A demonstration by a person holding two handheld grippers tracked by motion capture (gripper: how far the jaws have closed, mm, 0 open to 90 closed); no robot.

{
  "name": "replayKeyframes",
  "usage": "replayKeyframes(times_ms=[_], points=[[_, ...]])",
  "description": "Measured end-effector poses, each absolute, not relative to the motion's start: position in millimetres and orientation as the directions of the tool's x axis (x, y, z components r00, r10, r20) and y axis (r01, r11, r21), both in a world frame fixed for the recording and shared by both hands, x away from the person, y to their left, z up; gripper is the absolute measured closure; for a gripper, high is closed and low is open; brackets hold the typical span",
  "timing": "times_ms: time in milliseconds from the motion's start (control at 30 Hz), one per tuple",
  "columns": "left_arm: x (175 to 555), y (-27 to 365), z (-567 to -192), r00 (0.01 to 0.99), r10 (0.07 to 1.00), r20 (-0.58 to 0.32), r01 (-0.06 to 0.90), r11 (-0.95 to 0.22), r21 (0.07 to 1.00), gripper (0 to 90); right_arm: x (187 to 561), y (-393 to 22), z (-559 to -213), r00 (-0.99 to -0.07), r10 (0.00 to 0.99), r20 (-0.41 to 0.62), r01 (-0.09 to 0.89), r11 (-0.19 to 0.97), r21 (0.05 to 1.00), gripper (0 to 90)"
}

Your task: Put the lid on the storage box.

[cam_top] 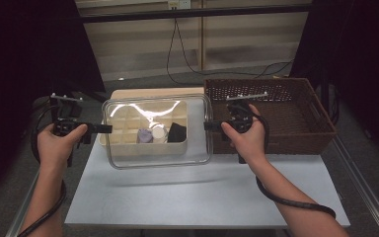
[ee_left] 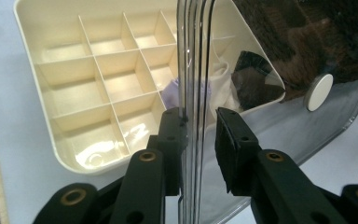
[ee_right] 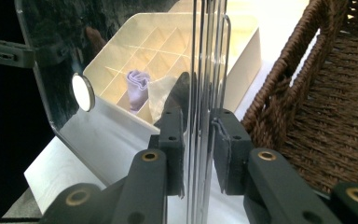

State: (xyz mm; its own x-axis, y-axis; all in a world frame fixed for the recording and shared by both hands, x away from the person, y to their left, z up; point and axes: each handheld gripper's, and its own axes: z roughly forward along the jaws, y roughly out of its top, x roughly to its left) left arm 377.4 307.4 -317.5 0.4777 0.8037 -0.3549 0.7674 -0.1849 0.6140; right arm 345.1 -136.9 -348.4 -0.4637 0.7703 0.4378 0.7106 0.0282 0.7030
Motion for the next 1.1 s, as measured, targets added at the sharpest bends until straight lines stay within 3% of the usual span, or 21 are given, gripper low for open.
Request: replayKeyframes(times_ms=[1100], points=[[436.9,338.6,-304.6,0.457,0.820,-0.345,0.772,-0.173,0.612,73.1,406.0,-99.4,-345.0,-0.438,0.787,0.435,0.731,0.029,0.682,73.3]])
